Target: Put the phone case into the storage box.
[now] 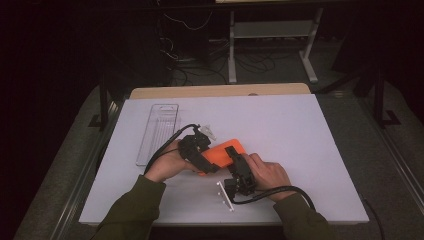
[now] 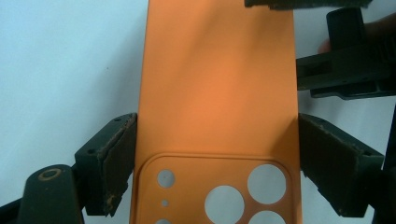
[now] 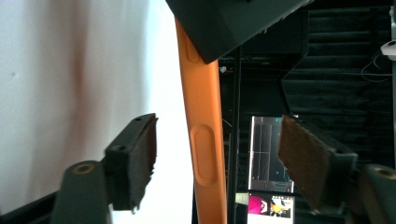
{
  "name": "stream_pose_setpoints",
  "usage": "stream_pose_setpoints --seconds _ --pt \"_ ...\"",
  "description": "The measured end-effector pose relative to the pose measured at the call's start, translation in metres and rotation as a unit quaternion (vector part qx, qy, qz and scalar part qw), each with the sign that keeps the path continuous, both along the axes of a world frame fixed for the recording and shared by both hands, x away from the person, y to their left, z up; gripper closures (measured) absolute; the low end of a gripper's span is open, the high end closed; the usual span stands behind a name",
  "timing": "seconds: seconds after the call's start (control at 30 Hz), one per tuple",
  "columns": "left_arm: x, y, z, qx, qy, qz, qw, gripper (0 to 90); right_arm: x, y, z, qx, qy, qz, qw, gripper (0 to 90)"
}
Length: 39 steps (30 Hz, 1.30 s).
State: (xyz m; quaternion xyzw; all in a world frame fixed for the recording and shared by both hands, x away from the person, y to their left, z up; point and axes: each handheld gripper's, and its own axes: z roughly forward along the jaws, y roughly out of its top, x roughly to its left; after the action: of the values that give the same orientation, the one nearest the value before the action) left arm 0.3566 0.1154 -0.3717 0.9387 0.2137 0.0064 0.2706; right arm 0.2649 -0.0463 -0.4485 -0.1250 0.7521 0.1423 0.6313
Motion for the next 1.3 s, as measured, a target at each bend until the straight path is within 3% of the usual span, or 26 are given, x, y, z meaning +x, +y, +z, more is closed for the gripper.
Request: stream_pose_setpoints --seconds 0.87,1.3 --pt "0.0012 0.0014 -0.0006 0.002 0.0 0.0 1.0 15.8 -0.0031 -0.0008 -0.0003 -0.01 -0.006 0.01 0.9999 60.8" --pt "0.0011 0.0024 -0.0002 -0.015 0.004 0.015 0.9998 15.8 -0.0038 -0.0003 0.0014 -0.026 0.003 0.012 0.9996 74.1"
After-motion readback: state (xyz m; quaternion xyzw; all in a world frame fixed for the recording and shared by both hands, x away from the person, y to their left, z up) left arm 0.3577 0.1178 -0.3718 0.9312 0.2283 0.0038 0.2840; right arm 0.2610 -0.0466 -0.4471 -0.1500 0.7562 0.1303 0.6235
